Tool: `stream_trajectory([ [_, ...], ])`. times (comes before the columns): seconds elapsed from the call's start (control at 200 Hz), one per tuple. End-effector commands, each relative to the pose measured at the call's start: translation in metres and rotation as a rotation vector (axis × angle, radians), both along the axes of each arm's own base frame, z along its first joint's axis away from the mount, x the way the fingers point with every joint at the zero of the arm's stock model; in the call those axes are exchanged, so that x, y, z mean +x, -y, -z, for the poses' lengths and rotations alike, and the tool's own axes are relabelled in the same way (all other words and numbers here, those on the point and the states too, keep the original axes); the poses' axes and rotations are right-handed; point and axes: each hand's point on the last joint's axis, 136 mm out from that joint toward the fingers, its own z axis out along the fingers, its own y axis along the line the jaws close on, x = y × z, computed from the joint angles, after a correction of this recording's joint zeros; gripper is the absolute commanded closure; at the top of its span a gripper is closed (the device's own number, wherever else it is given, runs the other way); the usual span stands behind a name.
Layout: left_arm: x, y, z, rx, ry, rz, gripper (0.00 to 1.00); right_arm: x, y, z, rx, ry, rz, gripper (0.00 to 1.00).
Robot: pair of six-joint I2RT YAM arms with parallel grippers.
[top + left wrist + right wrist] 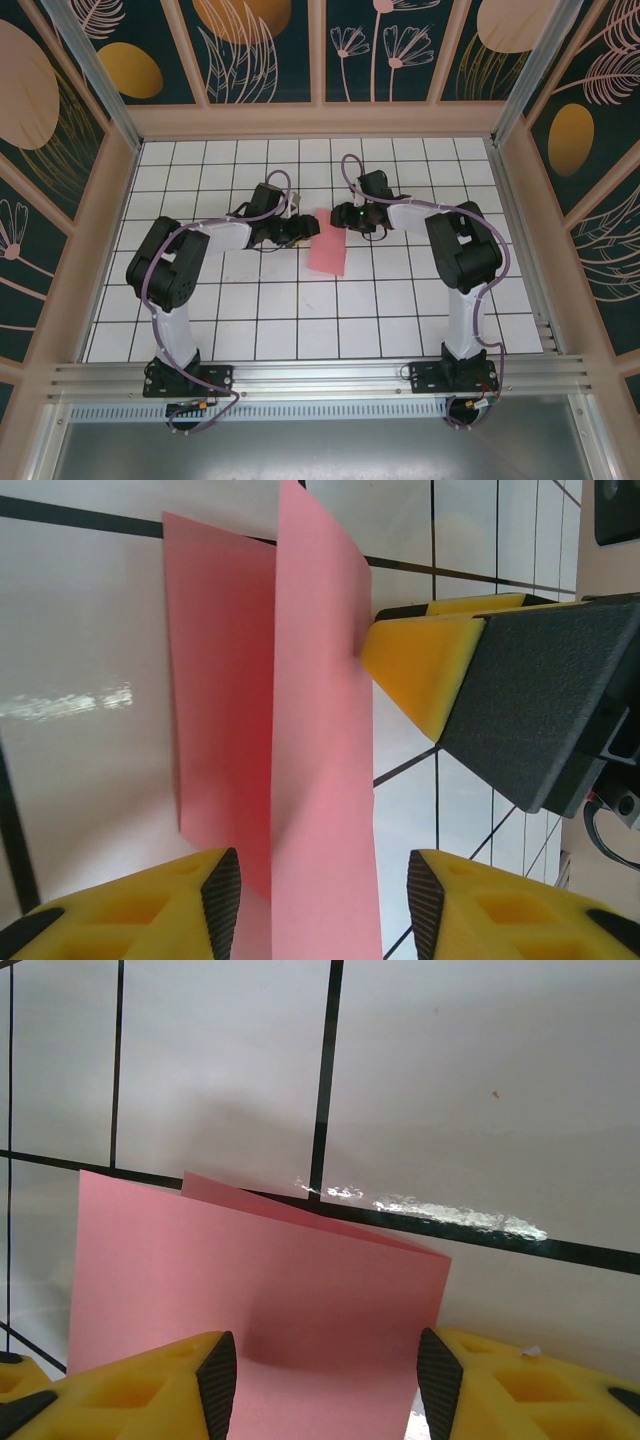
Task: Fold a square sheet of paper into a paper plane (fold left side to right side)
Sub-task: Third fold the triangle at the center of the table.
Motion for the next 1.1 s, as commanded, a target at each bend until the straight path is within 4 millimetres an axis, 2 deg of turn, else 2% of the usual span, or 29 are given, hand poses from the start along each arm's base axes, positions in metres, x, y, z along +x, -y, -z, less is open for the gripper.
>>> stream_trajectory([
  [0.0, 0.003, 0.007, 0.002, -0.011, -0.004, 0.011, 0.51, -0.004, -0.001, 0.016, -0.030, -0.022, -0.022, 0.45],
  [0.145, 0.002, 0.010, 0.004, -0.011, -0.009, 0.017, 0.60, -0.003, -0.001, 0.015, -0.029, -0.017, -0.025, 0.45],
  [0.29, 0.001, 0.008, 0.003, -0.003, -0.006, 0.010, 0.78, -0.002, -0.001, 0.006, -0.016, 0.013, -0.030, 0.45],
  [0.39, -0.001, 0.006, 0.005, 0.014, -0.011, 0.001, 0.90, 0.001, 0.002, -0.009, -0.014, 0.070, -0.031, 0.44],
  [0.49, -0.002, 0.003, 0.004, 0.021, -0.009, -0.015, 0.94, 0.002, 0.011, -0.029, -0.041, 0.146, -0.025, 0.40],
  [0.601, -0.004, 0.001, 0.001, 0.018, -0.007, -0.028, 0.95, -0.005, 0.024, -0.051, -0.074, 0.226, -0.016, 0.34],
  [0.681, -0.006, 0.001, 0.000, 0.016, -0.008, -0.029, 0.95, -0.020, 0.028, -0.064, -0.072, 0.283, -0.027, 0.33],
  [0.801, -0.006, 0.001, -0.002, 0.017, -0.006, -0.030, 0.95, -0.059, 0.022, -0.075, -0.088, 0.380, -0.083, 0.29],
  [0.821, -0.006, 0.002, -0.002, 0.016, -0.005, -0.028, 0.95, -0.064, 0.025, -0.074, -0.099, 0.390, -0.081, 0.29],
  [0.991, -0.007, 0.002, -0.002, 0.020, -0.007, -0.024, 0.95, -0.126, -0.003, -0.066, -0.164, 0.488, -0.199, 0.26],
  [1.091, -0.009, 0.002, -0.002, 0.024, -0.010, -0.019, 0.95, -0.147, -0.016, -0.058, -0.251, 0.547, -0.246, 0.25],
])
